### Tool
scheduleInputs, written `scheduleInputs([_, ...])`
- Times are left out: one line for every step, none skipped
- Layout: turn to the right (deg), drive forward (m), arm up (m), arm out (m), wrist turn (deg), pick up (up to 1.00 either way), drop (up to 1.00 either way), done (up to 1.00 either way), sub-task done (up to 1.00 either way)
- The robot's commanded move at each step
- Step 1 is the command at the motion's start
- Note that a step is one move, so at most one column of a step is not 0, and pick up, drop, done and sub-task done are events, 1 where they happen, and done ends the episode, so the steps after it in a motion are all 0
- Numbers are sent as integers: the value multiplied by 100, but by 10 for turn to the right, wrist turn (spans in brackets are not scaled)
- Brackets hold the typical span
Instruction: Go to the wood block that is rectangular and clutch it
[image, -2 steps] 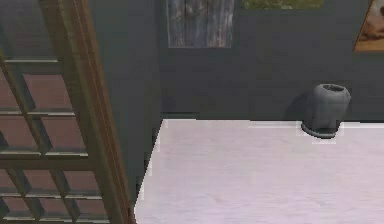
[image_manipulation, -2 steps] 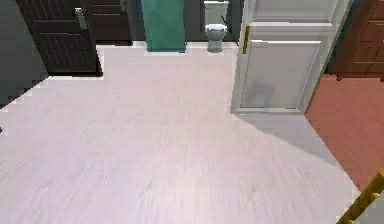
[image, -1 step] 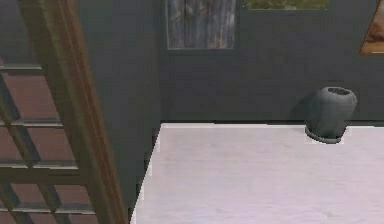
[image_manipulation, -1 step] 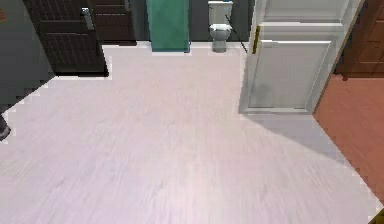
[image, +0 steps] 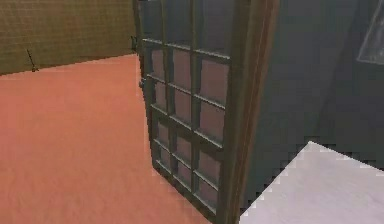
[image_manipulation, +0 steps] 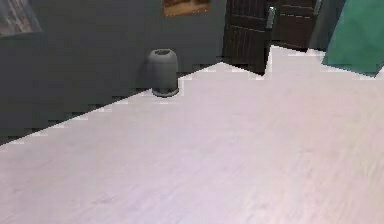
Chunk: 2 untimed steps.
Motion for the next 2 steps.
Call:
scheduleInputs([-390, 0, 0, 0, 0, 0, 0, 0, 0])
scheduleInputs([0, 100, 0, 0, 0, 0, 0, 0, 0])
